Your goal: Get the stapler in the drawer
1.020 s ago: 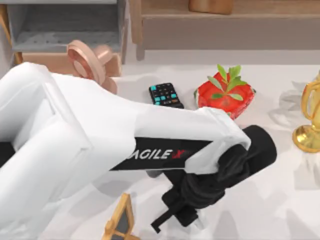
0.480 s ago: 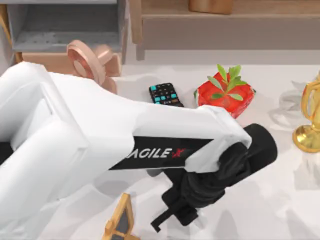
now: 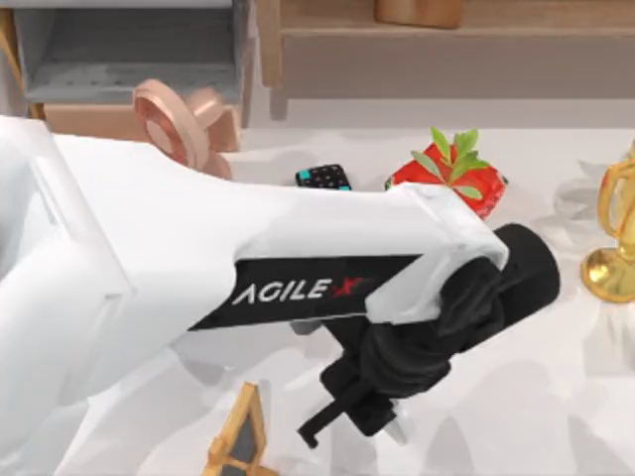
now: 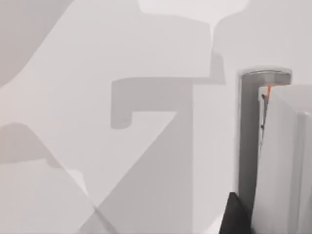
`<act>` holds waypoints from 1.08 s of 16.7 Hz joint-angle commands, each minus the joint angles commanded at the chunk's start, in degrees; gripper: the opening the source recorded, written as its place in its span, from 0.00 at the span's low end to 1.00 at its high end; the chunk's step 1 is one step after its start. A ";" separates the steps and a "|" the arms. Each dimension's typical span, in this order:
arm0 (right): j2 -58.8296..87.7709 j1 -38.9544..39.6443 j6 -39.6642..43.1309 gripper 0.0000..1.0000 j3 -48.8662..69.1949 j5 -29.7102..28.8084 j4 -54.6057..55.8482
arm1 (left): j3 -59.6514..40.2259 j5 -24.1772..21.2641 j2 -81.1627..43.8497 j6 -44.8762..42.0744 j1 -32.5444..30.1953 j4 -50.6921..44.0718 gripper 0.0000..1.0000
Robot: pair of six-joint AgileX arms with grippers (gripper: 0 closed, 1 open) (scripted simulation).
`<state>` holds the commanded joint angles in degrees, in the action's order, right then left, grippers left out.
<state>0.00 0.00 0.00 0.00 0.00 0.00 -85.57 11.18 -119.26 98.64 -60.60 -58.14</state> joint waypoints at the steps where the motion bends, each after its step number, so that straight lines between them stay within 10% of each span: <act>1: 0.00 0.00 0.00 1.00 0.00 0.00 0.00 | 0.15 0.00 -0.26 -0.06 0.01 0.15 0.00; 8: 0.00 0.00 0.00 1.00 0.00 0.00 0.00 | -6.48 -0.92 2.69 -11.12 9.23 -0.55 0.00; 18: 0.00 0.00 0.00 1.00 0.00 0.00 0.00 | -25.70 -6.34 6.53 -58.04 45.98 -2.48 0.00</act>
<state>0.00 0.00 0.00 0.00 0.00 0.00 -111.27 4.84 -112.74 40.60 -14.62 -60.62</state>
